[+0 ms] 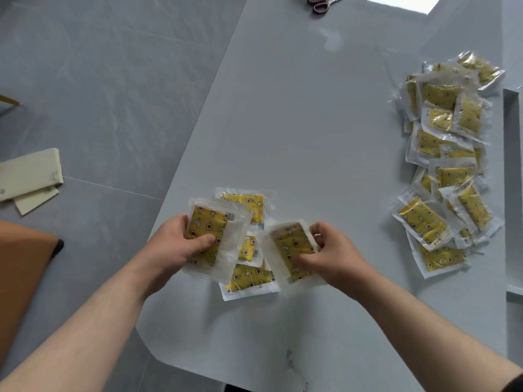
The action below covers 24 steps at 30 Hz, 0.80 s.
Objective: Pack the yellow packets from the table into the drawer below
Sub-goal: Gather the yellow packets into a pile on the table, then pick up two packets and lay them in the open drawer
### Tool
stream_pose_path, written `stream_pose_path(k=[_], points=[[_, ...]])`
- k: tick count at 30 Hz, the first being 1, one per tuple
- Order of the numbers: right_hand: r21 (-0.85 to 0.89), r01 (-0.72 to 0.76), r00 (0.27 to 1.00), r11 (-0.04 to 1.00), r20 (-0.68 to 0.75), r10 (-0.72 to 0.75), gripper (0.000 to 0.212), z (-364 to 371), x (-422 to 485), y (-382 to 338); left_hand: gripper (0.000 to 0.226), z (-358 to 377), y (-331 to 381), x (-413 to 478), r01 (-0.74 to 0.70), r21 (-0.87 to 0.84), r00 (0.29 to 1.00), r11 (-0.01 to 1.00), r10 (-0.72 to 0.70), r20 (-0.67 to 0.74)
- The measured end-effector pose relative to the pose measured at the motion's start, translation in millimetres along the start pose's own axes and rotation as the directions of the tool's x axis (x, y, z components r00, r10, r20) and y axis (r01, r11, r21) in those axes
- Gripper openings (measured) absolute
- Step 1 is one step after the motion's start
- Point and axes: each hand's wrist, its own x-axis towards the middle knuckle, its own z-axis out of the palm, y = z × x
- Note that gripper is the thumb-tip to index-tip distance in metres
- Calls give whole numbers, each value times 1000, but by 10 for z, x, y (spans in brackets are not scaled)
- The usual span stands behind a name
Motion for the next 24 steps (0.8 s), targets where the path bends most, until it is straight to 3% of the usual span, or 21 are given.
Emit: stream_pose_path(k=[4, 8, 12, 16, 20, 24], points=[[310, -89, 996, 947, 12, 90, 32, -19, -142, -32, 21, 91, 4, -126, 35, -179, 999, 983, -40, -26], [474, -121, 991, 872, 1, 137, 33, -76, -338, -184, 46, 126, 204, -329, 18, -299, 998, 954, -35, -51], [537, -97, 993, 838, -6, 119, 38, -190, -668, -526, 45, 112, 532, -649, 4, -314, 1000, 949, -12, -26], [572, -2, 994, 820, -85, 62, 38, -423, -1125, -1003, 43, 84, 976, -1054, -23, -332, 1000, 943, 22, -6], [607, 120, 976, 786, -216, 18, 31, -794, -2132, -1677, 32, 50, 1778, -1904, -37, -326, 993, 945, 73, 98], [628, 108, 982, 771, -188, 16, 29, -801, -2204, -1723, 26, 50, 1733, -1974, 15, -327, 996, 945, 15, 91]])
